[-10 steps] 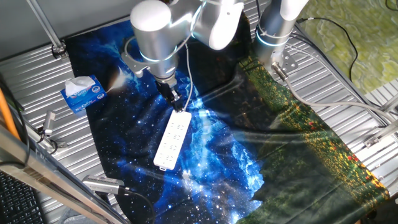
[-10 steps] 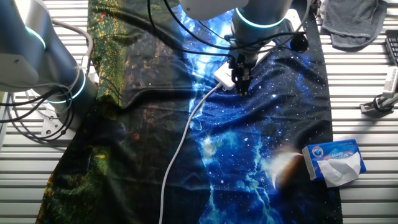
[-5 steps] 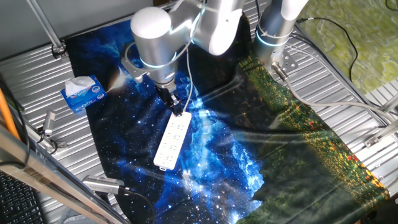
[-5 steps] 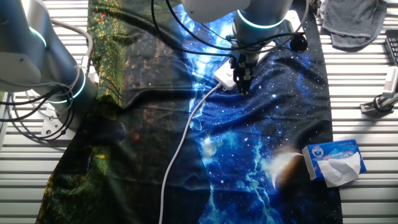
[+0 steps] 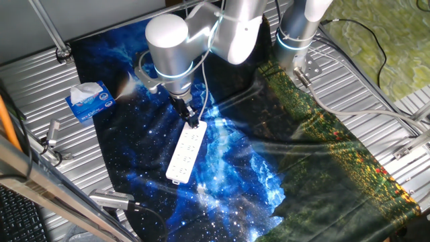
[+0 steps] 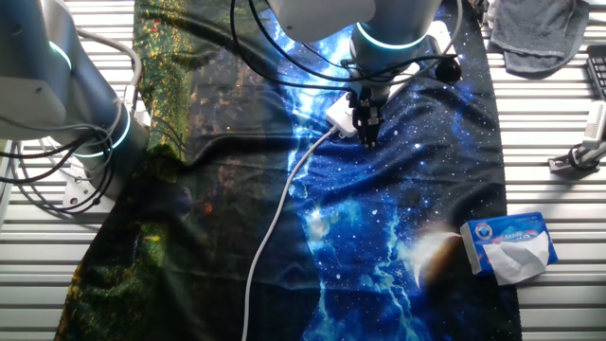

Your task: Turn on the power strip by pressing the button

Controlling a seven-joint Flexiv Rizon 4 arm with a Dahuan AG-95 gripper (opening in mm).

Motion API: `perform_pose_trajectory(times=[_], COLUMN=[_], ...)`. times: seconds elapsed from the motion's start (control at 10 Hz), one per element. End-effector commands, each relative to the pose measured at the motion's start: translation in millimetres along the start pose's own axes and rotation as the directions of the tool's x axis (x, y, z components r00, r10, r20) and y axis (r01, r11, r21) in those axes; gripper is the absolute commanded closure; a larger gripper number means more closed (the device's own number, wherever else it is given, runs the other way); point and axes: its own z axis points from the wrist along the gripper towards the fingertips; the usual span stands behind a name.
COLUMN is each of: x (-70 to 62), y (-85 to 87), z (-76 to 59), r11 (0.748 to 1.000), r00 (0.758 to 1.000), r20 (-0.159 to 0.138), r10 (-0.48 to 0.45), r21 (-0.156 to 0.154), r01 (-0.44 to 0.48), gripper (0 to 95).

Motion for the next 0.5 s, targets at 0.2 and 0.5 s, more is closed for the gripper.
perform_pose_trajectory(times=[0.2,0.5], x=[2.0,2.8], y=[1.4,1.8], z=[3.8,6.3], r11=[1.000,1.000], r00=[1.000,1.000], r20=[0.003,0.004], r10=[-0.008,-0.014], r21=[0.000,0.000], r01=[0.008,0.014], gripper=[38.0,38.0])
